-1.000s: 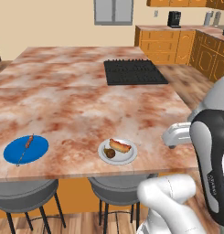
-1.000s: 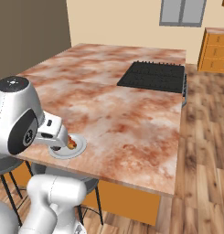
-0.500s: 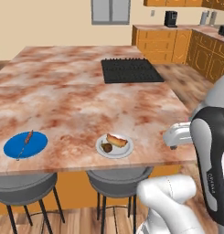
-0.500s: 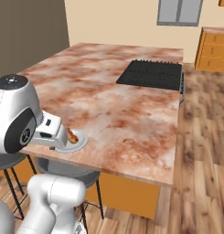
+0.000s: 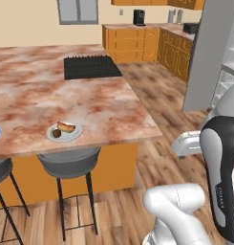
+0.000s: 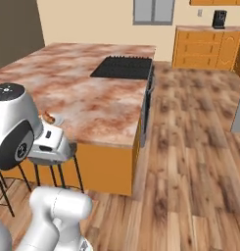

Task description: Pick up the pear and mango from the fridge and place one fruit on each plate on the dining counter.

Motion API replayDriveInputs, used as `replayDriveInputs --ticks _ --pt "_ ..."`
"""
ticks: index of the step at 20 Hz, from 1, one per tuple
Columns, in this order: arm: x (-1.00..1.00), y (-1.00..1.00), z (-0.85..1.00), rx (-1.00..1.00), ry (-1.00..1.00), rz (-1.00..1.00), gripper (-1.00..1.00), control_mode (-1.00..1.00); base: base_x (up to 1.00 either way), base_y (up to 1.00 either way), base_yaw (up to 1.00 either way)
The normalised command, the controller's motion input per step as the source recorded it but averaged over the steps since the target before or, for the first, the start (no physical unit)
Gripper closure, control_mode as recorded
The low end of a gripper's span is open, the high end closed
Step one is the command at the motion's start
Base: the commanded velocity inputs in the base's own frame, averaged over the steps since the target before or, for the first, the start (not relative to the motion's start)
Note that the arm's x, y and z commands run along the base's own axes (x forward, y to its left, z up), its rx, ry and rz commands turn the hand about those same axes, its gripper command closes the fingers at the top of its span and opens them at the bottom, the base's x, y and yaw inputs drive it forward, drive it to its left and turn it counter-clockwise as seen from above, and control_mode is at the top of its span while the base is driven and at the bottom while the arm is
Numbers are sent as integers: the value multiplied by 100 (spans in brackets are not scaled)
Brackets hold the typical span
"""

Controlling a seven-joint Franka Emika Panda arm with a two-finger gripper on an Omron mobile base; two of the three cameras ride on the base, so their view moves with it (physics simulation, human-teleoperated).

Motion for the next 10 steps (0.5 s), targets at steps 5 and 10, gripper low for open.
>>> replayDriveInputs --ticks 5,10 --pt "0 0 0 0 0 0 -100 100 -7 -100 -29" --pt "0 0 0 0 0 0 -100 100 26 -100 -29"
